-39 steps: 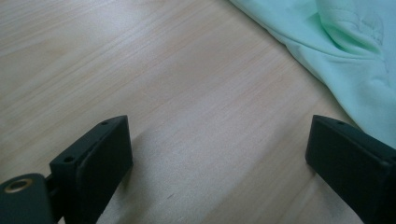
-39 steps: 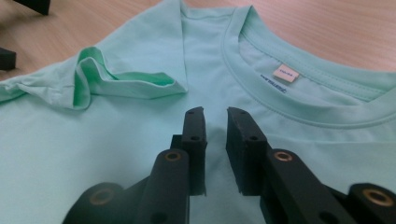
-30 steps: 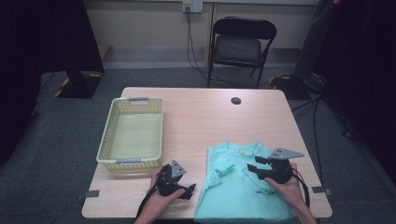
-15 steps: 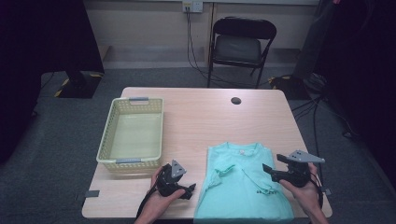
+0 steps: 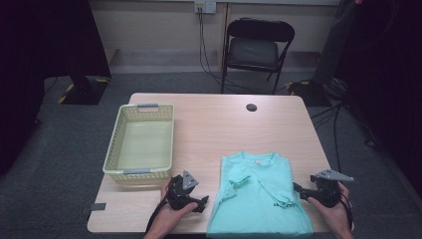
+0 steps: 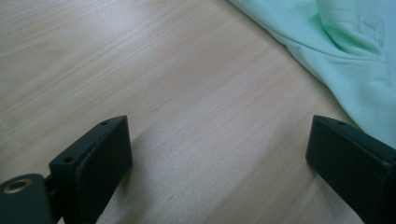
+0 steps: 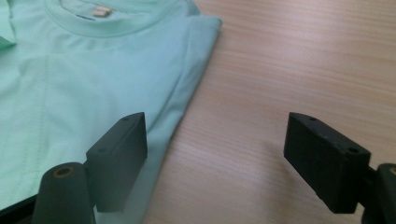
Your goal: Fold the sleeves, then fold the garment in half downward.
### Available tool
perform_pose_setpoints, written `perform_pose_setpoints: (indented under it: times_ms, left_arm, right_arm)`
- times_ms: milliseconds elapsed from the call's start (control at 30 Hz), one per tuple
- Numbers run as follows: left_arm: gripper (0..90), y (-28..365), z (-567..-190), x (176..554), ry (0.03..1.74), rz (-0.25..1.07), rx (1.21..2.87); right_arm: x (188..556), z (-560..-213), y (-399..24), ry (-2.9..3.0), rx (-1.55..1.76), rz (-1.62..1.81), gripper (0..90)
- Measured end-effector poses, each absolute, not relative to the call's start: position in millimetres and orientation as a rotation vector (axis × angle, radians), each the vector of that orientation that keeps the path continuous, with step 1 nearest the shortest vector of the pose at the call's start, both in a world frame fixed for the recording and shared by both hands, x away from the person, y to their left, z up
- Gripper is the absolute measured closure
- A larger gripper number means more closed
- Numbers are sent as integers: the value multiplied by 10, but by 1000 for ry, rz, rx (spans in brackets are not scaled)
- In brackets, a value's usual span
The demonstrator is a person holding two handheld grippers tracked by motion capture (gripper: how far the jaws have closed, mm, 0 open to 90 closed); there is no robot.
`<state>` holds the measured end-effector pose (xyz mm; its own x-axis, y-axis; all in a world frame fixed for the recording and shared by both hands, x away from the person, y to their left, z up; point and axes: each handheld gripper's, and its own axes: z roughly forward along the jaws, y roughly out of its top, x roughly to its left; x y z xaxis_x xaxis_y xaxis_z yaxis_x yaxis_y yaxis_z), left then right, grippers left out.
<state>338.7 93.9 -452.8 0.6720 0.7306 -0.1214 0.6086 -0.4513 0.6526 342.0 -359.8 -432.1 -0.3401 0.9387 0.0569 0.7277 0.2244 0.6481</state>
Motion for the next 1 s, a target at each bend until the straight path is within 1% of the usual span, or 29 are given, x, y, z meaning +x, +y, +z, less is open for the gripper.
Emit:
perform_pose_setpoints:
  times_ms: [100, 367, 400, 667, 767, 800, 867, 1000]
  left_arm:
    - [65, 939, -4528, 3386, 1027, 230, 2200]
    - [66, 941, -4526, 3384, 1033, 227, 2196]
    - [81, 936, -4525, 3378, 1040, 229, 2190]
    - [91, 930, -4504, 3385, 1038, 215, 2212]
    - [128, 924, -4476, 3400, 1006, 192, 2243]
    - [125, 924, -4475, 3397, 1011, 197, 2244]
    - [132, 925, -4458, 3390, 1009, 162, 2224]
    - [145, 922, -4322, 3344, 999, 136, 2155]
  right_arm:
    - [3422, -4387, -3618, 2165, 1547, 815, 201]
    - [3422, -4391, -3622, 2173, 1532, 808, 198]
    - [3422, -4391, -3622, 2173, 1532, 808, 198]
    - [3415, -4389, -3613, 2162, 1543, 804, 198]
    - [3402, -4384, -3609, 2175, 1533, 812, 201]
    - [3402, -4379, -3607, 2181, 1531, 811, 205]
    - [3394, -4349, -3606, 2187, 1529, 817, 213]
    - [3361, -4277, -3579, 2180, 1517, 870, 220]
